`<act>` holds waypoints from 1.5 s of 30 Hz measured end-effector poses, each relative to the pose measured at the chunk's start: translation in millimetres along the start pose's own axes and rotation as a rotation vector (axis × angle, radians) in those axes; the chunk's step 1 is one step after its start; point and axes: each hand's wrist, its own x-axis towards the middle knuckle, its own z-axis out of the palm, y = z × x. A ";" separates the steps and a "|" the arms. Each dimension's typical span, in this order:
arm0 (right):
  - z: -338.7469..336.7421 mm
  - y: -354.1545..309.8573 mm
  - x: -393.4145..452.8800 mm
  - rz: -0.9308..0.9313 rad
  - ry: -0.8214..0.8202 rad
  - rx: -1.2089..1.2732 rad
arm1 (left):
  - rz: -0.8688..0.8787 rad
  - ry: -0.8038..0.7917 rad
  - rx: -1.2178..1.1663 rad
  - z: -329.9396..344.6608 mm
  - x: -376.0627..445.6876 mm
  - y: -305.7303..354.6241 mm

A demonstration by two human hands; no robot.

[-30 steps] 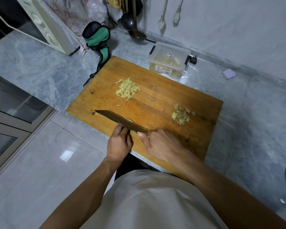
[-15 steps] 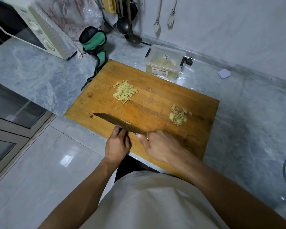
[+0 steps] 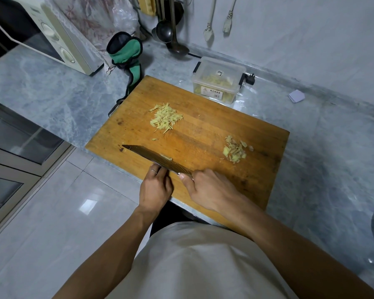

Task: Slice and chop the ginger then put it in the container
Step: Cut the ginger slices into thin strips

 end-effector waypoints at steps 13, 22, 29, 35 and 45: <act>5.4 -2.8 9.3 -0.006 0.007 0.012 | -0.042 0.012 -0.001 0.8 0.1 2.0; -2.6 -0.9 0.5 0.012 -0.032 0.012 | -0.052 0.008 -0.019 2.4 -1.4 4.6; 6.2 -7.6 11.0 -0.022 0.033 -0.007 | -0.068 0.007 -0.026 1.0 -0.8 4.0; 2.6 1.6 1.9 -0.008 -0.003 0.015 | 0.045 0.098 -0.119 2.5 -2.7 4.6; 8.3 -6.5 11.6 -0.005 0.010 0.014 | -0.046 0.089 -0.108 3.2 -3.3 6.0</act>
